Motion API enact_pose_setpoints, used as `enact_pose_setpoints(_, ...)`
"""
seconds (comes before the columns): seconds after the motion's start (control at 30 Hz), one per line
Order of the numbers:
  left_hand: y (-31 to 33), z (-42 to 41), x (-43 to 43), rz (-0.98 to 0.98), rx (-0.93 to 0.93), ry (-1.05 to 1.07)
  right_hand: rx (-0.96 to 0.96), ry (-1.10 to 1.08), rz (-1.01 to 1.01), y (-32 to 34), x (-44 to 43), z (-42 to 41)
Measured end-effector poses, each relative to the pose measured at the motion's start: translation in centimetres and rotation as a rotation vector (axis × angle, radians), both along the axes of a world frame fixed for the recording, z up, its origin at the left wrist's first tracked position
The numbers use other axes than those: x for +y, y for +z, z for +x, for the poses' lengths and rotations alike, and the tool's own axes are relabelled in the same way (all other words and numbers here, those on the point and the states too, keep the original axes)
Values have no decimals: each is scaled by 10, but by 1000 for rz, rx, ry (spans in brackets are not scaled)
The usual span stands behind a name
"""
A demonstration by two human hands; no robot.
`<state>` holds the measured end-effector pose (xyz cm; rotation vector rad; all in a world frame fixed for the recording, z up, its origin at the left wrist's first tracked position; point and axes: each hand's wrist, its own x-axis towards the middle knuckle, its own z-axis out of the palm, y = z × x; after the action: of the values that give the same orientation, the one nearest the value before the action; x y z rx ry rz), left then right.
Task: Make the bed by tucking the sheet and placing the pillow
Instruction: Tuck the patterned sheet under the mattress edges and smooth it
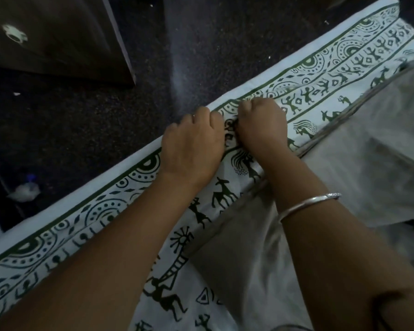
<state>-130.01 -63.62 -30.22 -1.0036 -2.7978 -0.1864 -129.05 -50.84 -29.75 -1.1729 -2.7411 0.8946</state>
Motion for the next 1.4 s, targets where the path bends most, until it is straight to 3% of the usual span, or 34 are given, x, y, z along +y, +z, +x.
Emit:
enact_pose_setpoints(0.1,-3,-1,-3,11,-17,41,9,54,7,-2,-19,6)
enact_pose_setpoints(0.23,-14,6,-27,-36,59,45,-112,113,238,-18,-45,16)
enact_pose_setpoints(0.33,-16,0,-45,-95,-25,-3,-47,144,185,-22,-47,25)
enact_pose_setpoints(0.43,-14,-7,-52,-149,-158,-19,-43,339,263,-21,-52,27)
enact_pose_setpoints(0.6,-13,-22,-54,-157,-411,-32,-208,515,338,-7,-44,2)
enact_pose_setpoints(0.77,2,0,-77,-52,-333,11,-423,581,355,10,-43,-22)
enact_pose_setpoints(0.97,-1,48,-124,34,-348,-10,-158,477,386,-1,-115,23)
enact_pose_setpoints(1.4,22,142,-167,76,-408,57,-24,596,239,22,-177,130)
